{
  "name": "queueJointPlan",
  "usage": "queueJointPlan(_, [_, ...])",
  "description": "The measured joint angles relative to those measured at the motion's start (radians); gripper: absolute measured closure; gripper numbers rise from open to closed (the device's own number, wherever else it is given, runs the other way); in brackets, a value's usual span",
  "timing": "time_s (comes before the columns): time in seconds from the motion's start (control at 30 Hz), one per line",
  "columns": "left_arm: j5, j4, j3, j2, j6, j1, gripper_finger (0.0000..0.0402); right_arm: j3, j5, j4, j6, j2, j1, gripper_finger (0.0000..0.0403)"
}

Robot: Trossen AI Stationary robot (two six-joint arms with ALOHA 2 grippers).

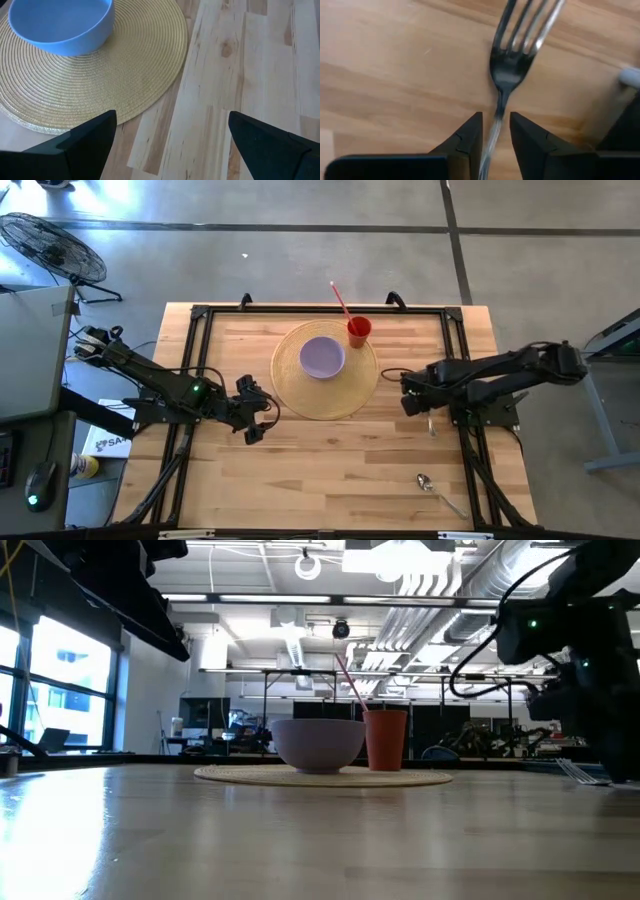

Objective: Pick & Place Utensil
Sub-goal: Put the silver fork into the violet bowl on the table placemat

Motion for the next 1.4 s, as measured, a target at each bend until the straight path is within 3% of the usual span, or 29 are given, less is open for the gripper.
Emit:
queueJointPlan(0.23, [0.001, 0.000, 0.000, 0.000, -0.003, 0.000, 0.0023, -0.016, -0.042, 0.065, -0.011, 0.078, -0.005, 0.0296])
queueJointPlan(0.7, [0.028, 0.033, 0.000, 0.000, -0.006, 0.000, 0.0023, 0.020, -0.023, 0.076, 0.021, 0.090, 0.056, 0.0391])
queueJointPlan(0.97, [0.025, 0.039, 0.000, 0.000, -0.005, 0.000, 0.0023, 0.145, -0.009, 0.097, 0.001, 0.119, 0.122, 0.0378])
queueJointPlan(1.13, [-0.002, 0.039, 0.000, 0.000, -0.002, 0.000, 0.0023, 0.304, 0.000, 0.105, -0.136, 0.263, 0.182, 0.0395])
queueJointPlan(1.4, [-0.046, 0.037, 0.000, 0.000, 0.003, 0.000, 0.0023, 0.621, 0.009, 0.088, -0.552, 0.624, 0.271, 0.0380])
